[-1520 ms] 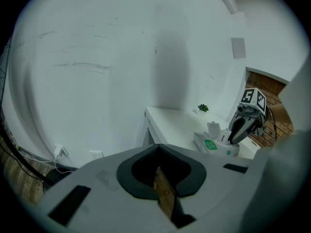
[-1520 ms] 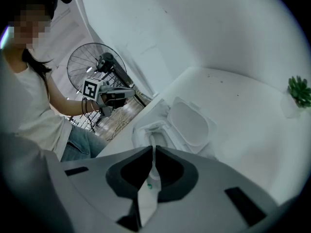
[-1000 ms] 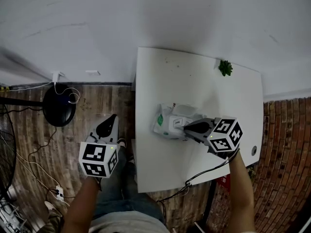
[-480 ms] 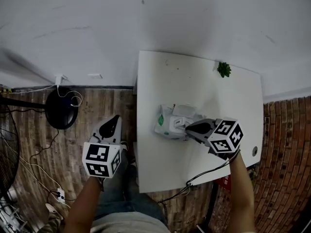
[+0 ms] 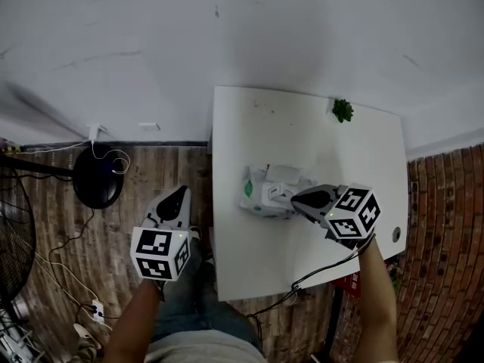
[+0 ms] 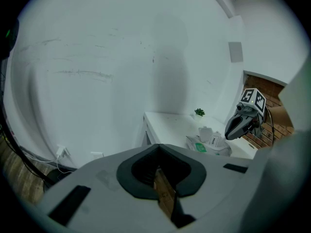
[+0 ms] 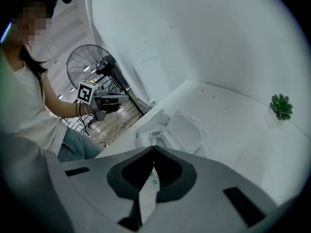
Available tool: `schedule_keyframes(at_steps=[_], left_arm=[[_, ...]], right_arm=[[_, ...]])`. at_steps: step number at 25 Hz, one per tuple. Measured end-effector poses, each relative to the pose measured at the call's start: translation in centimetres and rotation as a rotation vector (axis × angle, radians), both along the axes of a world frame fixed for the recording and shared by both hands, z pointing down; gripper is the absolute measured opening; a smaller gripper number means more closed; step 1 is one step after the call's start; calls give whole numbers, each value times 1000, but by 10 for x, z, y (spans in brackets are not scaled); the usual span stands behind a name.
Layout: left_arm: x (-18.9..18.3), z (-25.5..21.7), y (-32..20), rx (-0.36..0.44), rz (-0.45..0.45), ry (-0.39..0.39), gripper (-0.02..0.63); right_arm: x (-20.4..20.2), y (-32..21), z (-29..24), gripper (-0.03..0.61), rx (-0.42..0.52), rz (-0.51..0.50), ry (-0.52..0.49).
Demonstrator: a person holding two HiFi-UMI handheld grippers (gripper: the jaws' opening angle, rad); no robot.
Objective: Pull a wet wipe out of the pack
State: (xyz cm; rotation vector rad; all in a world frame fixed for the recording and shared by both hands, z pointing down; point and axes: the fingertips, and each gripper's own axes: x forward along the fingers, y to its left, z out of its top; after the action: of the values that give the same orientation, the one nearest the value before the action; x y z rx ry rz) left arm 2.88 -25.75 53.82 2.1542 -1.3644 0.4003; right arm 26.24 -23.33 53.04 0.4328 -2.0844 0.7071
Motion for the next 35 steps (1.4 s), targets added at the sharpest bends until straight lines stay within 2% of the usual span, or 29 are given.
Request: schedule_keyframes(at_steps=[35], left_arm=[[-1,-42,24,84,-6,3,0]], right_arm=[[12,6,-52,3,155,54,28]])
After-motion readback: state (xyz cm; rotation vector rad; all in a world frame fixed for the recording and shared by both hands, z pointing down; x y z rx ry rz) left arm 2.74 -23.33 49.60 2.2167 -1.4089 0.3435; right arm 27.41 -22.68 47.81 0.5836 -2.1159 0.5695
